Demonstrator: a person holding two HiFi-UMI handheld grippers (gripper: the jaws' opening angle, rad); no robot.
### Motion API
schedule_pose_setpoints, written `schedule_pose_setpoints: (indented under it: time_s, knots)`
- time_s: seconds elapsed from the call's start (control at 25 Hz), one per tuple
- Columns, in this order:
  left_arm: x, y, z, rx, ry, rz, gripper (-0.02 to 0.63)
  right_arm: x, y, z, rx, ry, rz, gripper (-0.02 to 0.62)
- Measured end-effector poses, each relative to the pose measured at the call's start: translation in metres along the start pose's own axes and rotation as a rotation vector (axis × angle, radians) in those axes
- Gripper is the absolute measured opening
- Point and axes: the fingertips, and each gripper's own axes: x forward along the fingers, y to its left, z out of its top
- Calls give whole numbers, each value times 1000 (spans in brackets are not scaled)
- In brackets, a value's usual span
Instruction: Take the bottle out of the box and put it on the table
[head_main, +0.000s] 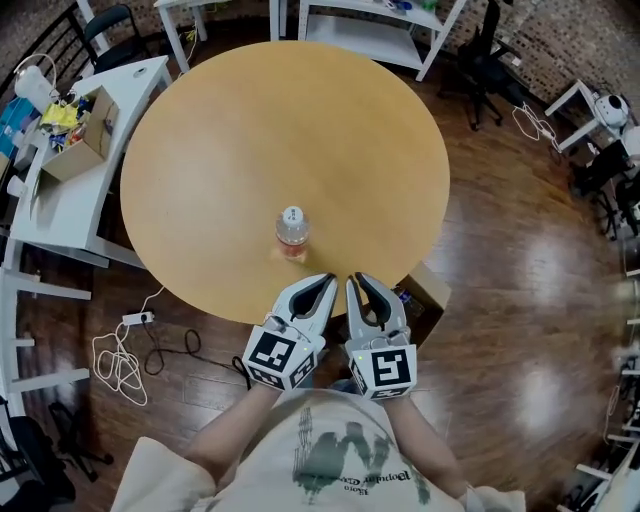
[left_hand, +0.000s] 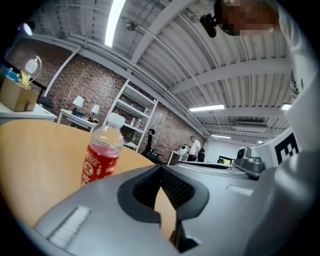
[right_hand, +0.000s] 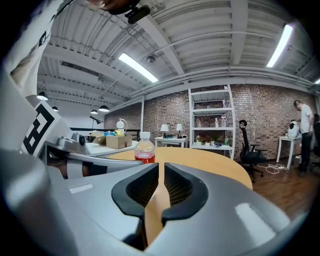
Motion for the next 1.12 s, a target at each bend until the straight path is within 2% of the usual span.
schedule_pose_setpoints:
  time_s: [0.2,0.72,1.12]
  knots:
    - [12,-44,-1,27,-9,-43,0,-36,-23,5,-7,-6,-27,1]
    - [41,-126,4,130,-46,-124,0,-97,-81,12,43,-56,-107,0]
    - [48,-154,3,165,-53,-141,0,-121,-103,17,62,-96,-143,0]
